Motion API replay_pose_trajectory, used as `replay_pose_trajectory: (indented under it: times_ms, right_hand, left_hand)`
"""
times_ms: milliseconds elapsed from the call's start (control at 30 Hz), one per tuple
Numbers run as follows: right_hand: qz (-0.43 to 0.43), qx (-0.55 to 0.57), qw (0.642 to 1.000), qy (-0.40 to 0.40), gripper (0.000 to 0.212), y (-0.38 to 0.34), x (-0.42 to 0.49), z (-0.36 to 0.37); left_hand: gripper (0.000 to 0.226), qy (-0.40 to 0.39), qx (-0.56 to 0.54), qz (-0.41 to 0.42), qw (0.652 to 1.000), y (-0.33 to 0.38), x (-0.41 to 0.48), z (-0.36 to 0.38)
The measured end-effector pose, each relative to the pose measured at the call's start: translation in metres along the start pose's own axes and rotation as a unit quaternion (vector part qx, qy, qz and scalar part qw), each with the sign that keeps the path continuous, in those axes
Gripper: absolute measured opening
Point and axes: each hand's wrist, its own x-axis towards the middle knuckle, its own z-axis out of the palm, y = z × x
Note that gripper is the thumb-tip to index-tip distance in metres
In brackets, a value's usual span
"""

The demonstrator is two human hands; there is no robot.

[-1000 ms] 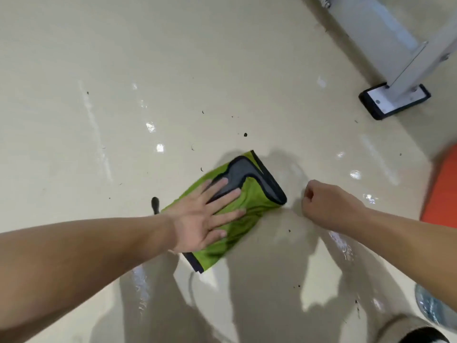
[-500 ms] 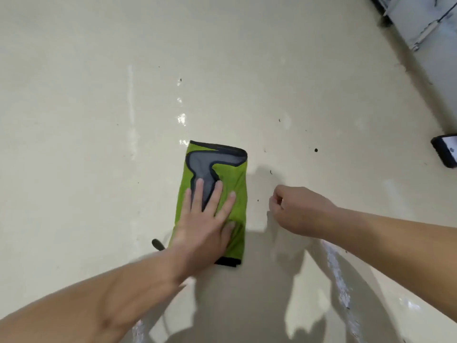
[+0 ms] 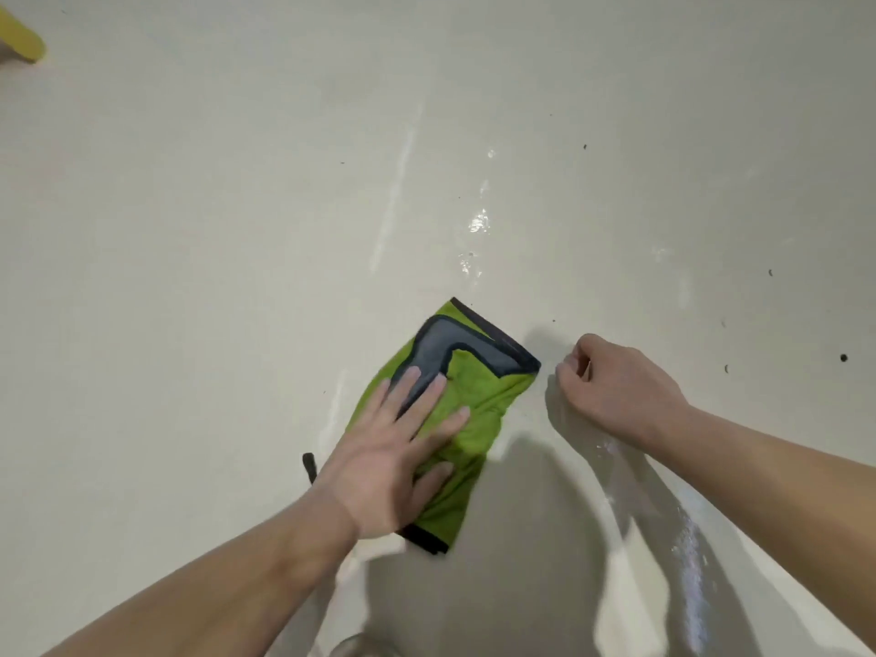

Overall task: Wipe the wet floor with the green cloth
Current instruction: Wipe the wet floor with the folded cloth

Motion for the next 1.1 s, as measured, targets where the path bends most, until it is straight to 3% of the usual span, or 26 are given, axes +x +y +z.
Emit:
replay_pose_trajectory:
  times_ms: [167,367,533,633,733,833,933,1033,1100]
  right_hand:
    - [-0.097,0.008,0.994,-0.045,0.017,-0.040,0.000,0.022]
    - [-0.135,-0.018,0.988,-0.071,0.013,-0.037,-0.009,0.025]
    - [-0.079,0.047,0.994,-0.058,0.014,-0.006,-0.010,0.005]
    - [-0.060,0.074,0.994,-0.061,0.014,0.010,-0.008,-0.005]
    - [-0.068,0.049,0.994,-0.071,0.014,0.022,0.000,-0.012]
    - [-0.075,0.026,0.992,-0.099,0.018,0.032,0.008,-0.018]
    - [-0.081,0.022,0.992,-0.098,0.018,0.039,0.012,-0.022]
    - [-0.089,0.046,0.992,-0.075,0.016,0.042,0.014,-0.017]
    - [-0.108,0.027,0.988,-0.103,0.016,0.038,0.020,-0.015]
  left_hand:
    - [0.066,-0.023,0.029,-0.237,0.971,-0.058,-0.027,-0.011]
    - [0.066,-0.057,0.021,-0.358,0.932,-0.020,0.008,-0.015]
    - [0.069,-0.071,0.018,-0.302,0.950,-0.001,0.029,-0.013]
    - [0.074,-0.099,0.061,-0.164,0.980,0.032,0.043,-0.011]
    - [0.072,-0.130,0.093,-0.016,0.987,0.068,0.055,-0.008]
    - [0.068,-0.123,0.070,0.039,0.989,0.069,0.062,-0.013]
    - [0.060,-0.073,0.049,-0.001,0.996,0.061,0.053,-0.019]
    - [0.059,-0.109,0.039,-0.087,0.990,0.074,0.037,-0.022]
    - [0.064,-0.138,0.023,-0.125,0.982,0.084,0.028,-0.024]
